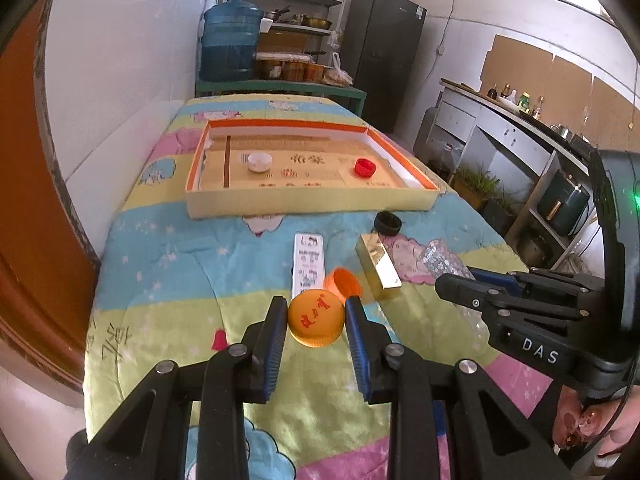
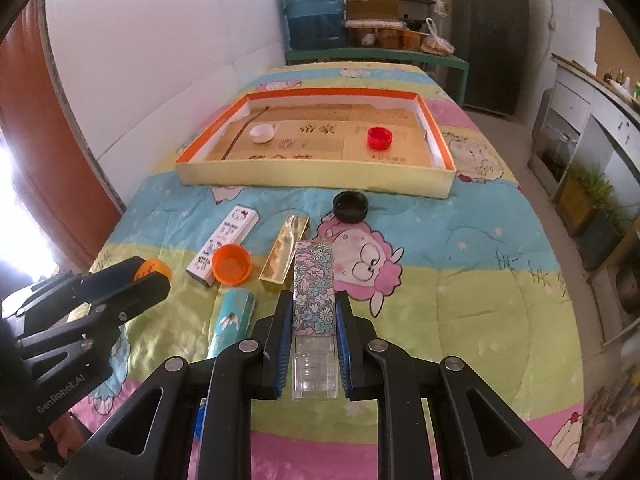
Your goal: Organize rigid objects
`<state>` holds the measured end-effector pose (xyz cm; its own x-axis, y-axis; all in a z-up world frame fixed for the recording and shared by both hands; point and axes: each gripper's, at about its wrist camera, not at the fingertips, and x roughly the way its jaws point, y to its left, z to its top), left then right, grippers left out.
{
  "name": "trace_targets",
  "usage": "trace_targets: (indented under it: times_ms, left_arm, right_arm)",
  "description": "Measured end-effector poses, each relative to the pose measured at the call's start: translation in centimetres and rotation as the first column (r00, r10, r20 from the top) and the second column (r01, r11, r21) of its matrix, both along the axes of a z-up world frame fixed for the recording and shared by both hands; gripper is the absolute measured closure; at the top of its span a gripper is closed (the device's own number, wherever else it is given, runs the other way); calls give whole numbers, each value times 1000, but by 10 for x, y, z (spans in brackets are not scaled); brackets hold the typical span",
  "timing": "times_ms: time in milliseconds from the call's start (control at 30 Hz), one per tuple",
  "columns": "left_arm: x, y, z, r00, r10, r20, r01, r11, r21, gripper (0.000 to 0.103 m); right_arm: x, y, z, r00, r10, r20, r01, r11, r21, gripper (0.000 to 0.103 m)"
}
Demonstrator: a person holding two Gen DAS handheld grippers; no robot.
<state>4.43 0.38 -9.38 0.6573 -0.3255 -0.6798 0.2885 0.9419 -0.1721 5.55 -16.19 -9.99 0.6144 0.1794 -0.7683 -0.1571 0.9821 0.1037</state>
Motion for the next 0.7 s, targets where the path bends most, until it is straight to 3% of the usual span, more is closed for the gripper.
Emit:
trace_targets:
  times_ms: [700]
  left_arm:
    - [52,-6,33,998,64,24,-64,998,0,73]
  right_arm:
    - [42,-5,31,997,18,71,-17,1000,-16,83]
